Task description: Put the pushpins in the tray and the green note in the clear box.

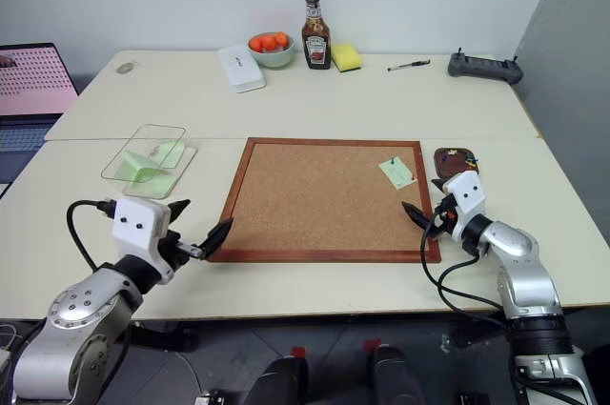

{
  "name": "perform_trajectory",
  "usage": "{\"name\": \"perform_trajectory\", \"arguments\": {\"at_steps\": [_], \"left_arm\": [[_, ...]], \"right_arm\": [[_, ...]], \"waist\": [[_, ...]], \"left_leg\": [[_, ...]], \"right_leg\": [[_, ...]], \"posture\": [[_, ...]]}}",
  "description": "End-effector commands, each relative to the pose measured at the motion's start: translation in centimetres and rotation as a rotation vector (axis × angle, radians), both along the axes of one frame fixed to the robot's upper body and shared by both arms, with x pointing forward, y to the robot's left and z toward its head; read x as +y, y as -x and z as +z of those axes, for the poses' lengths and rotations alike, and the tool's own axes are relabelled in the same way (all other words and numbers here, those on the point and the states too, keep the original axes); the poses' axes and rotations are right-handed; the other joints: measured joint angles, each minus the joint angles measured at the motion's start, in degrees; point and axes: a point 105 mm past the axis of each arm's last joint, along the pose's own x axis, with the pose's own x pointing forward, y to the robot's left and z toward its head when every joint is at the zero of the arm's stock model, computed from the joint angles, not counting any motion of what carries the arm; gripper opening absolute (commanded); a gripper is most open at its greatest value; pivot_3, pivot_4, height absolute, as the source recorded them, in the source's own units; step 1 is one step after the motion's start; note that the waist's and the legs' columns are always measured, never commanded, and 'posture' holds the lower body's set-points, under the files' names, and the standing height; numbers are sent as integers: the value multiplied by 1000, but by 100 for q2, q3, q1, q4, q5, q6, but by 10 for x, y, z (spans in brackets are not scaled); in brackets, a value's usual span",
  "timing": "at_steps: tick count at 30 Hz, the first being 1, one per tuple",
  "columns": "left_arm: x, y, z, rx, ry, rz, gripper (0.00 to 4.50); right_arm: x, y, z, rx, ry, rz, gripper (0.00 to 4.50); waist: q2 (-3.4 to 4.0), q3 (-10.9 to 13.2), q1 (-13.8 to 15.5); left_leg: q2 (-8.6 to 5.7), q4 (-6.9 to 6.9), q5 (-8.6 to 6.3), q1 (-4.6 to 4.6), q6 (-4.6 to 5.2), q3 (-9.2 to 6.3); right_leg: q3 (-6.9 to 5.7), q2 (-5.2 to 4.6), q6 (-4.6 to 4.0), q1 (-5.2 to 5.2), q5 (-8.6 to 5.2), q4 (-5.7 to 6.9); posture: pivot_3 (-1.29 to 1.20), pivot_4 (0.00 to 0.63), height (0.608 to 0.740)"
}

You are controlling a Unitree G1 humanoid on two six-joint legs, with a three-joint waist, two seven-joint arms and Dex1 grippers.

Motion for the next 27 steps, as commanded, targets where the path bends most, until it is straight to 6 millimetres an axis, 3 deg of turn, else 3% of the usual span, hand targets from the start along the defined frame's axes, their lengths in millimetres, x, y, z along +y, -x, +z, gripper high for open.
{"name": "perform_trajectory", "arguments": {"at_steps": [1, 16, 25, 27], "left_arm": [[-2, 0, 18, -91, 19, -9, 4486], [-2, -11, 12, -36, -27, -37, 4486], [-32, -40, 10, -57, -73, -178, 4486], [-38, -43, 10, -60, -66, -210, 4133]], "right_arm": [[1, -1, 14, -56, -6, 14, 4500], [7, 3, 12, -58, -2, 33, 4500], [10, 12, 12, -61, -15, 31, 4500], [11, 14, 12, -63, -20, 25, 4500]], "waist": [[0, 0, 1], [0, 0, 0], [0, 0, 12], [0, 0, -2]], "left_leg": [[0, 0, 0, 0, 0, 0], [0, 1, 0, 1, 0, 0], [-2, 1, 0, 0, 0, -1], [-2, 1, 0, 0, 0, 0]], "right_leg": [[0, 0, 0, 0, 0, 0], [0, 0, 0, 1, 0, 1], [-1, 0, 2, 3, 2, 0], [1, 0, 3, 3, 2, 0]], "posture": [[0, 150, 740], [0, 150, 740], [0, 150, 740], [0, 150, 740]]}}
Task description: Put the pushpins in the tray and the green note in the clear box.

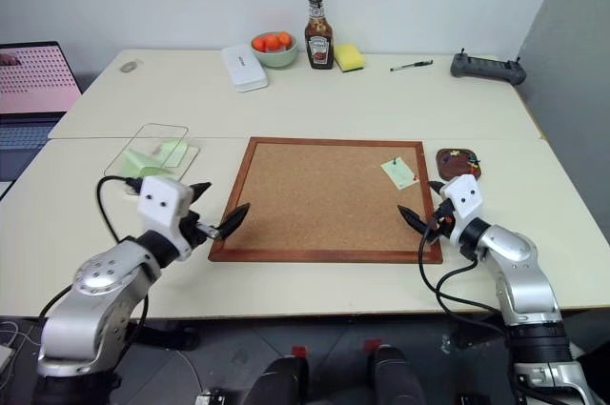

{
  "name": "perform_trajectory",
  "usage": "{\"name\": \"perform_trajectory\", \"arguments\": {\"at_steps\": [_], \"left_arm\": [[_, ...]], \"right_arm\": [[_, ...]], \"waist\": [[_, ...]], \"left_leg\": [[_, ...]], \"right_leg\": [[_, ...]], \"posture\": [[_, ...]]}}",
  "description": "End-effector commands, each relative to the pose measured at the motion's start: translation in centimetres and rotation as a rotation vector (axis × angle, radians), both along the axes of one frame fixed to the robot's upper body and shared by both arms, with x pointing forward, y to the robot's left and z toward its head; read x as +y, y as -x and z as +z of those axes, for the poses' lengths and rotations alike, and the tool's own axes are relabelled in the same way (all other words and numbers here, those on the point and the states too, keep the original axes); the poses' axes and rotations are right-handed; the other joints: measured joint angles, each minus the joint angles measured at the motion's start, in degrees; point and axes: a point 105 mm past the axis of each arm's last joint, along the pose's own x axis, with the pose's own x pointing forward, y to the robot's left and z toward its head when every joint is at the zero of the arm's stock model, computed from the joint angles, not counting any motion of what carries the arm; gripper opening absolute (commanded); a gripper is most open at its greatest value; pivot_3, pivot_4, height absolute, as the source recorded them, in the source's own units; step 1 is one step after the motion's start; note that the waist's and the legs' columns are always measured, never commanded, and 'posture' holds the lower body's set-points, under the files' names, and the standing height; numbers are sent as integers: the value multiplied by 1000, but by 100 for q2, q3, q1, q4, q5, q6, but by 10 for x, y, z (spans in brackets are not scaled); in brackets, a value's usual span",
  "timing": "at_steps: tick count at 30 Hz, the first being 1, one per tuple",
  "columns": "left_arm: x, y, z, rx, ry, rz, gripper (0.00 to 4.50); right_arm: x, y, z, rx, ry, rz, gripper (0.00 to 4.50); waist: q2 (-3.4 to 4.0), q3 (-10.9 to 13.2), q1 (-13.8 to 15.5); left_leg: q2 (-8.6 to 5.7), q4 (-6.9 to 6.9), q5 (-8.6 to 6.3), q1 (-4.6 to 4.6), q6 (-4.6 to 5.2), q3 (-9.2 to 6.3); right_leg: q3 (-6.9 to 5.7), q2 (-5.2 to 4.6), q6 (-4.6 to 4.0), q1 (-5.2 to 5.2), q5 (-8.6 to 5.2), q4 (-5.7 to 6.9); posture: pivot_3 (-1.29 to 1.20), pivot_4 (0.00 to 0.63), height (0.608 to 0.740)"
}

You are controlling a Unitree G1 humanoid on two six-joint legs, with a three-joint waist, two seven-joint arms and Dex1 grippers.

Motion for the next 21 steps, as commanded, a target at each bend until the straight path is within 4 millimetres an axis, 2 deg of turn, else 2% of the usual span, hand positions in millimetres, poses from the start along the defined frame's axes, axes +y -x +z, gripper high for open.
{"name": "perform_trajectory", "arguments": {"at_steps": [1, 6, 14, 21], "left_arm": [[-15, -4, 8, -38, 3, -86, 4091], [-43, -9, 9, -20, 22, -217, 3253], [-83, -39, 4, -9, 34, -307, 1840], [-107, -51, -15, 56, 77, -373, 529]], "right_arm": [[2, 3, 12, -48, -17, -6, 4500], [4, 5, 15, -57, -29, -10, 4500], [11, 3, 20, -69, -56, -12, 4500], [18, 0, 26, -82, -59, -7, 4500]], "waist": [[0, 0, -13], [0, 0, -7], [0, 0, -3], [1, 0, -17]], "left_leg": [[0, 0, 0, 1, 0, 2], [1, 0, 0, 2, 0, 0], [-1, 1, 0, 0, 0, 0], [0, 1, 0, 1, 0, 0]], "right_leg": [[2, 0, 3, 0, 2, 0], [-1, 1, 18, 0, 10, 2], [-1, 1, 32, 1, 19, 1], [0, 3, 34, 1, 20, 3]], "posture": [[0, 150, 740], [0, 150, 740], [0, 150, 740], [0, 150, 740]]}}
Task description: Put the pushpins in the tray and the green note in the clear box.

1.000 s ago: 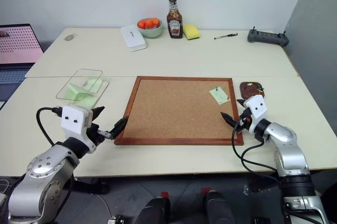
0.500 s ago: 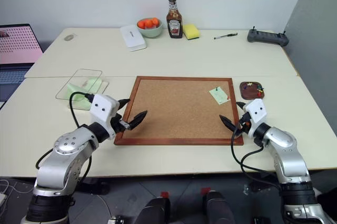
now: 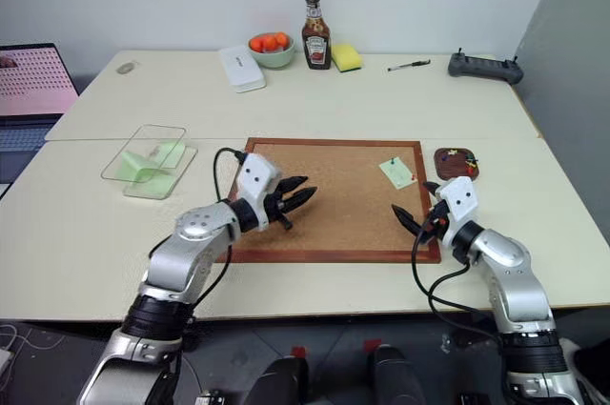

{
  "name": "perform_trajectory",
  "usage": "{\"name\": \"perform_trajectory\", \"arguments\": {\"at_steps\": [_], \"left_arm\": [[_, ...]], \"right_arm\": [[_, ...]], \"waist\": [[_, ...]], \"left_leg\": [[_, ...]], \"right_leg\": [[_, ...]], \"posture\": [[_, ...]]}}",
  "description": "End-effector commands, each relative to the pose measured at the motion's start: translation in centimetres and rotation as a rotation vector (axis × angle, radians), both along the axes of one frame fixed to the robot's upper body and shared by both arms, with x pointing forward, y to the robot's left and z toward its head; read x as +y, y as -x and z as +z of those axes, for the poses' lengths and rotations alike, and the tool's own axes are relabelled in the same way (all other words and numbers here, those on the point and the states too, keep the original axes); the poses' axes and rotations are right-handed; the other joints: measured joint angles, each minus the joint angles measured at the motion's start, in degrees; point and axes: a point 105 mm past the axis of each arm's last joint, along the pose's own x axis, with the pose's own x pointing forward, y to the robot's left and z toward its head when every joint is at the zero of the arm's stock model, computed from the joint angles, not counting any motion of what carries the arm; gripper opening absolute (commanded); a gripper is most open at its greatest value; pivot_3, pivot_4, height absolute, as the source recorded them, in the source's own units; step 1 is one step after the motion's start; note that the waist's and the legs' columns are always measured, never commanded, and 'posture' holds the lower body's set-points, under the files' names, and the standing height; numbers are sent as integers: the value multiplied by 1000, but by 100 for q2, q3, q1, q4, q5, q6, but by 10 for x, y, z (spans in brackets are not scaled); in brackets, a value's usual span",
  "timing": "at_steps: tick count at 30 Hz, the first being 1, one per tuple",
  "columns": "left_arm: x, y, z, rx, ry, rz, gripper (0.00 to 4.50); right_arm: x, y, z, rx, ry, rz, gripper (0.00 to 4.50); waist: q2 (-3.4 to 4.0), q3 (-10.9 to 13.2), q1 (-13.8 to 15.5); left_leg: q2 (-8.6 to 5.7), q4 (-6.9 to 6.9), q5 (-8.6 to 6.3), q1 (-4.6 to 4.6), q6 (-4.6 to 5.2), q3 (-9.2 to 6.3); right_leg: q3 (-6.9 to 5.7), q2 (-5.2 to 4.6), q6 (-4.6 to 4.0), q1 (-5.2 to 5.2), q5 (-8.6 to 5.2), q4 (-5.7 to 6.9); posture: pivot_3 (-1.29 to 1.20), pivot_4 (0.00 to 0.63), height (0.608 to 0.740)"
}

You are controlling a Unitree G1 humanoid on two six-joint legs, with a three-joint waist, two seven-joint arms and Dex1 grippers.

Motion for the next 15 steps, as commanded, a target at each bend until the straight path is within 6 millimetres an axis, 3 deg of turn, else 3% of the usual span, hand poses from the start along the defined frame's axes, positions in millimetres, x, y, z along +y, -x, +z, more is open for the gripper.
{"name": "perform_trajectory", "arguments": {"at_steps": [1, 3, 7, 15], "left_arm": [[-11, -5, -5, -11, -1, -33, 345], [-12, -8, -14, 2, -10, -32, 39], [-13, -12, -32, 41, -21, -44, 39], [-13, -17, -44, 61, -24, -39, 39]], "right_arm": [[8, -4, 20, -66, -8, 18, 4500], [12, -9, 21, -64, -8, 21, 4500], [21, -23, 24, -42, -26, 27, 4500], [29, -80, 23, 105, 13, -65, 4500]], "waist": [[0, 0, 0], [0, 0, -2], [0, 0, 0], [8, -5, 7]], "left_leg": [[-1, 0, 0, 0, 0, 0], [-2, 1, 0, 1, 0, 0], [-1, 3, 1, 2, 0, 0], [-3, 7, 2, 10, 2, -2]], "right_leg": [[0, 0, 0, 0, 0, 0], [0, 0, 2, 1, 1, 1], [0, 0, 3, 1, 2, 2], [-1, -1, 7, 11, 6, 4]], "posture": [[0, 150, 740], [0, 150, 740], [0, 150, 740], [0, 150, 740]]}}
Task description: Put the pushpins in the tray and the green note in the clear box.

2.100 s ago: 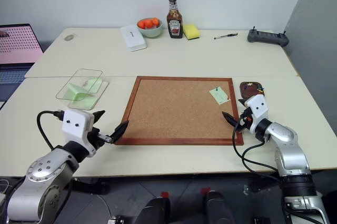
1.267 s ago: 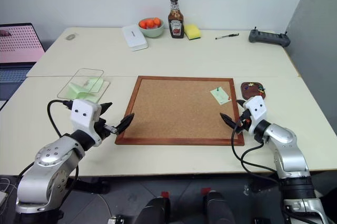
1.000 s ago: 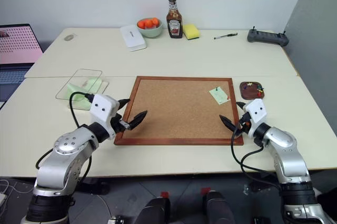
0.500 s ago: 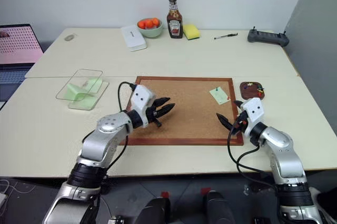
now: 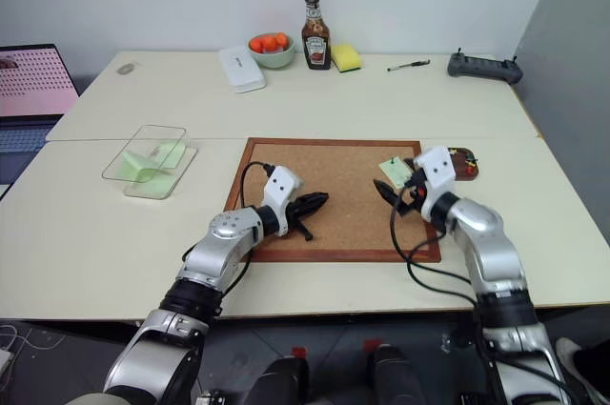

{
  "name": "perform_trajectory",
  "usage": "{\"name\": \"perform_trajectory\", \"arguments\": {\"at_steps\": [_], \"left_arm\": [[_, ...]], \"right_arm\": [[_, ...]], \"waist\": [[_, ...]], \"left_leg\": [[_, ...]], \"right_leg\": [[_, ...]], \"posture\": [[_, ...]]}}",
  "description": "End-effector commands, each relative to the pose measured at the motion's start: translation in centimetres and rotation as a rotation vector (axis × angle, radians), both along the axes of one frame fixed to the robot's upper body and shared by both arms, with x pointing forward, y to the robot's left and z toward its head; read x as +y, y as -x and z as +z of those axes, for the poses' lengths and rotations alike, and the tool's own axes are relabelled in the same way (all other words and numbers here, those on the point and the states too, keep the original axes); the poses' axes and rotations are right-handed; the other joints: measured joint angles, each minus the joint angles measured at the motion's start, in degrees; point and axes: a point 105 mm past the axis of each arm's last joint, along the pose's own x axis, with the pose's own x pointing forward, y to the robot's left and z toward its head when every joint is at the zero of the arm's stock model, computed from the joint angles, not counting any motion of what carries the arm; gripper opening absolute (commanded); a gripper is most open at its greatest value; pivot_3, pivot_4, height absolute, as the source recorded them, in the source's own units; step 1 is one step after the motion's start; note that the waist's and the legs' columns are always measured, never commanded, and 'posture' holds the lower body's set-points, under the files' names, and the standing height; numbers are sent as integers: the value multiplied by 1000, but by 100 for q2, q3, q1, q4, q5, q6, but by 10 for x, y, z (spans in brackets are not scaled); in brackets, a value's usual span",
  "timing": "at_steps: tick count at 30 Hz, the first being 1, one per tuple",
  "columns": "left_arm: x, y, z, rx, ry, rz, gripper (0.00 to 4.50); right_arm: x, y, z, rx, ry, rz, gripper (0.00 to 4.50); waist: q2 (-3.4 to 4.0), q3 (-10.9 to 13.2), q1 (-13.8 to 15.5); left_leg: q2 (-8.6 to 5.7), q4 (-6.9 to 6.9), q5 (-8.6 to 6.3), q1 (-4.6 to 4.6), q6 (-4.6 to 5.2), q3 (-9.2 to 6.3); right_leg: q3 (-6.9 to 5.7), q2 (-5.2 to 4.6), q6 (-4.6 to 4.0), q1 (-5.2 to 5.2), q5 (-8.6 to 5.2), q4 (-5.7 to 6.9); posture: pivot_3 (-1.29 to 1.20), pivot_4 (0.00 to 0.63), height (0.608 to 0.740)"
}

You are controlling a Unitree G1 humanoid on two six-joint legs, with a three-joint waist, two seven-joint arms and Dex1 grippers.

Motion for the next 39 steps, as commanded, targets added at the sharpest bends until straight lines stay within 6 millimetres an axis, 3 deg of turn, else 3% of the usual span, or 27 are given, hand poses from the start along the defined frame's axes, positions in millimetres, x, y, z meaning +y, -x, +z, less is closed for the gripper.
{"name": "perform_trajectory", "arguments": {"at_steps": [1, 9, 18, 31, 39], "left_arm": [[-1, 2, -9, 29, 1, -1, 39], [-5, 11, -13, 43, 10, -16, 39], [-7, 15, -13, 47, 14, -13, 0], [-8, 15, -12, 48, 16, -10, 0], [-7, 17, -18, 69, -5, -13, 0]], "right_arm": [[0, -22, 3, 37, 12, -48, 4500], [0, -59, 4, 70, 51, -153, 4500], [-4, -69, -10, 103, 95, -226, 2753], [-3, -72, -8, 97, 74, -242, 181], [2, -74, 4, 62, 45, -223, 81]], "waist": [[4, -2, 0], [11, -6, -8], [12, -6, -19], [14, -7, -40], [14, -8, -46]], "left_leg": [[-1, 0, 0, 0, 0, 1], [-2, -2, 0, -1, 1, 2], [-3, -3, 0, -2, 1, 5], [-3, -3, 0, -2, 1, 4], [-3, -3, 0, -1, 1, 4]], "right_leg": [[1, 0, 0, 0, 0, -1], [3, -2, -1, -1, 1, 1], [8, -3, -2, -2, 1, -1], [8, -2, -2, -2, 1, 1], [8, -2, -2, -2, 1, 2]], "posture": [[0, 150, 740], [0, 150, 740], [0, 150, 740], [0, 150, 740], [0, 150, 740]]}}
